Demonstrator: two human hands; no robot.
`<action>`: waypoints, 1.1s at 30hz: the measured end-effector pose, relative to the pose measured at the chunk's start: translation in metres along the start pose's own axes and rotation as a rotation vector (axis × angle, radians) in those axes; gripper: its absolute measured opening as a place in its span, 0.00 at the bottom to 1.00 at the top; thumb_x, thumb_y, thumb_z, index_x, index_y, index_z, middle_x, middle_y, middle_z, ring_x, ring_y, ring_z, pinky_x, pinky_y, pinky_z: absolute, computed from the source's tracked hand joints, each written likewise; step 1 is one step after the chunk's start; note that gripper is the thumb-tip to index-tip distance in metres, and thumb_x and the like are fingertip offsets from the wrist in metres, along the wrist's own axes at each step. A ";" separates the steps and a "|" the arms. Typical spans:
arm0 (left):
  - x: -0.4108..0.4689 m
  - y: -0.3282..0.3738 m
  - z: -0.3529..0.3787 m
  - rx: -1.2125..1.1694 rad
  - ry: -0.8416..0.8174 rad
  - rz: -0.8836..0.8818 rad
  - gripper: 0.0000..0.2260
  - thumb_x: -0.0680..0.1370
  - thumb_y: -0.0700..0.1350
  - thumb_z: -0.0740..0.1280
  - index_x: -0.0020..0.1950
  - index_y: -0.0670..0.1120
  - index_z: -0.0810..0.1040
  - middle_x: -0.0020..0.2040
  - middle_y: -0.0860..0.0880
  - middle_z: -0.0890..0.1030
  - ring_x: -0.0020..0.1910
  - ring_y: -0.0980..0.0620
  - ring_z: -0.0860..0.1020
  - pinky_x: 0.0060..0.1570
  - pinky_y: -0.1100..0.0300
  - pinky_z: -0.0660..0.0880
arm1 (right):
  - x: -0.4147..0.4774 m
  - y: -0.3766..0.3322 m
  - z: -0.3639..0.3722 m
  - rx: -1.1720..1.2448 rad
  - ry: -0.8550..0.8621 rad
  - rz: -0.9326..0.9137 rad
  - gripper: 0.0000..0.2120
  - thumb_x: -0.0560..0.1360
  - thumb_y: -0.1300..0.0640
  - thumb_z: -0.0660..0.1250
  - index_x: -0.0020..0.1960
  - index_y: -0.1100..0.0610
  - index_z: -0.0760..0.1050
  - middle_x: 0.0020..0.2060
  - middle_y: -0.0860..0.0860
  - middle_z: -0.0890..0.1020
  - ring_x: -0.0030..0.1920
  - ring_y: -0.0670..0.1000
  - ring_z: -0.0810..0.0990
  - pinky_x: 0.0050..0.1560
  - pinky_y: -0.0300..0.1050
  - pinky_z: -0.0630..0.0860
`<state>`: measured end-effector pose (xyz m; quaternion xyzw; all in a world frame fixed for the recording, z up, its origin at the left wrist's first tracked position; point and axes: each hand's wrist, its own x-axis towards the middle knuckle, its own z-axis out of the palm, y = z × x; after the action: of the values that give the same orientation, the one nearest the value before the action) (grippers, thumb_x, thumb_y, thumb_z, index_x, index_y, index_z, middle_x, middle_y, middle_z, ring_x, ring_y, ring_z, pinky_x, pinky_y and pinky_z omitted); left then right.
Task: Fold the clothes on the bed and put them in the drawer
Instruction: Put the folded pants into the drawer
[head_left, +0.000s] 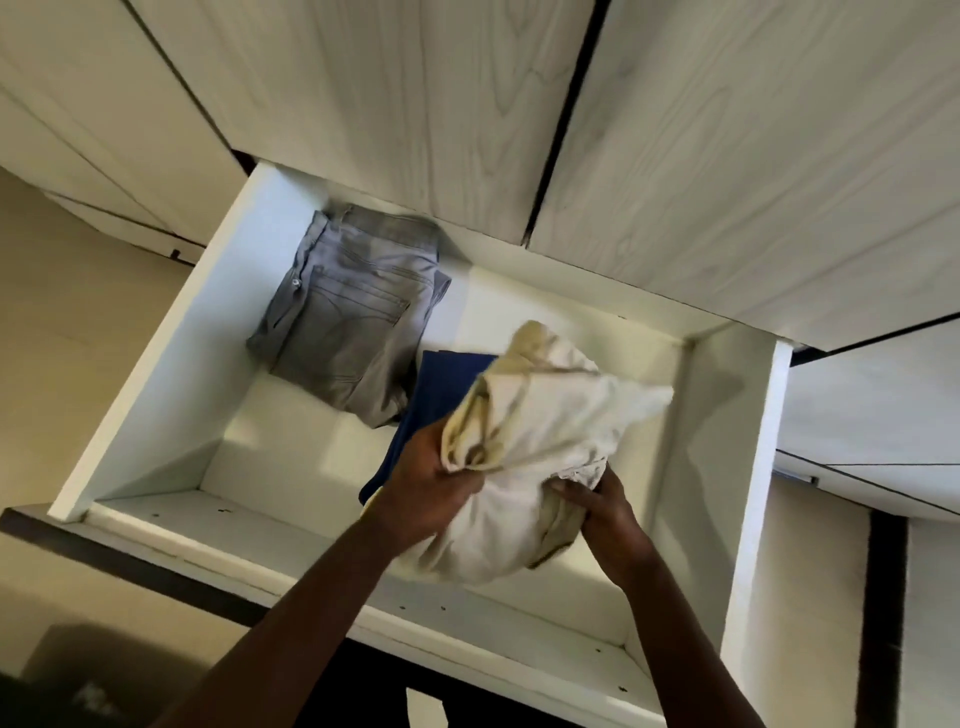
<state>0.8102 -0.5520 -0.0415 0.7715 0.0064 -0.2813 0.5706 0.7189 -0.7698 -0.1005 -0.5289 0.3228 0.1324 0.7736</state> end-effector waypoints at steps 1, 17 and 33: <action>0.006 0.008 0.000 -0.110 -0.014 -0.062 0.24 0.72 0.24 0.71 0.51 0.54 0.79 0.41 0.66 0.84 0.44 0.68 0.82 0.42 0.73 0.75 | -0.007 -0.010 -0.004 0.061 0.004 0.018 0.27 0.67 0.61 0.76 0.65 0.61 0.75 0.56 0.56 0.84 0.59 0.57 0.82 0.56 0.47 0.79; 0.212 -0.013 0.167 -0.118 -0.439 -0.445 0.24 0.67 0.39 0.72 0.63 0.40 0.79 0.51 0.40 0.82 0.48 0.42 0.81 0.51 0.48 0.80 | 0.062 -0.064 -0.035 -1.077 0.830 -0.321 0.44 0.74 0.49 0.72 0.83 0.48 0.51 0.79 0.59 0.58 0.78 0.62 0.57 0.76 0.62 0.59; 0.129 -0.077 0.019 0.619 0.251 -0.227 0.56 0.67 0.58 0.81 0.83 0.50 0.48 0.81 0.43 0.60 0.79 0.40 0.62 0.73 0.36 0.65 | 0.130 -0.006 -0.062 -1.427 0.405 0.165 0.51 0.77 0.34 0.65 0.82 0.51 0.34 0.81 0.56 0.33 0.80 0.64 0.32 0.77 0.67 0.39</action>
<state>0.8852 -0.5817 -0.1693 0.9308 0.0767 -0.2346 0.2696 0.7981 -0.8456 -0.1935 -0.8906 0.3334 0.2673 0.1555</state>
